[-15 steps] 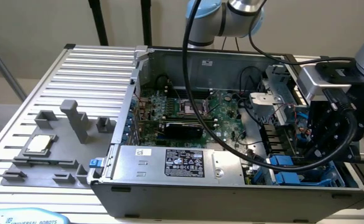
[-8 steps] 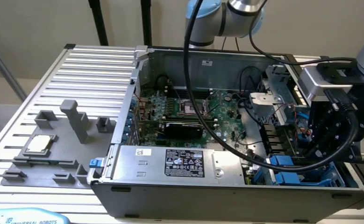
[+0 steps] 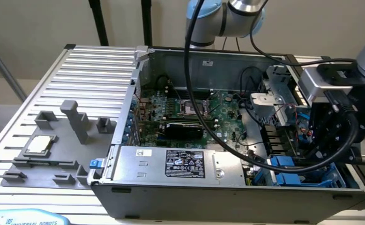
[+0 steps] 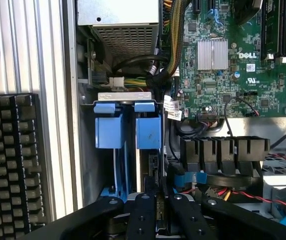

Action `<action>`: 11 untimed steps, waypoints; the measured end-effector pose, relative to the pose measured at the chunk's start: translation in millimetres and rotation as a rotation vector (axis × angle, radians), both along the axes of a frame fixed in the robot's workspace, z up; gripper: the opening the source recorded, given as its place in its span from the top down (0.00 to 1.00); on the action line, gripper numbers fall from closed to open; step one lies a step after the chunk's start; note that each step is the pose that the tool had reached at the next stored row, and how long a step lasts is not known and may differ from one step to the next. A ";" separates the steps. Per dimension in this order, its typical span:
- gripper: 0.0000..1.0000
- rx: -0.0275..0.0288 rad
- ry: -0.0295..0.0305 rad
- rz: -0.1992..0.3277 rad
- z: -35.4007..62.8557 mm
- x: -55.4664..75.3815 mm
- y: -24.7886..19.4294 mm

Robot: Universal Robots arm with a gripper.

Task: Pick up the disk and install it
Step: 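Insert the first disk wire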

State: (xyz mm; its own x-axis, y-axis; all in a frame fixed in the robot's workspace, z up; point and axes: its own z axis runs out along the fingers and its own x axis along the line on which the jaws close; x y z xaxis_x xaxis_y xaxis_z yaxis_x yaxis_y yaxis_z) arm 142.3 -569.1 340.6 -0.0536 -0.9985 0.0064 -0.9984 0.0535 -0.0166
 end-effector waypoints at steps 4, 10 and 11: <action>0.84 0.0000 -0.0001 0.000 -1.5 0.3 0.0; 0.84 -0.0005 -0.0001 -0.001 -3.1 0.4 0.0; 0.84 -0.0004 -0.0001 -0.001 -3.2 0.4 -0.1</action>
State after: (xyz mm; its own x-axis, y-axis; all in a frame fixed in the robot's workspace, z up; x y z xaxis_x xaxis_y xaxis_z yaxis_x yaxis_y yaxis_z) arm 142.7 -569.1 337.4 -0.0543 -0.9985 0.0068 -0.9984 0.0542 -0.0167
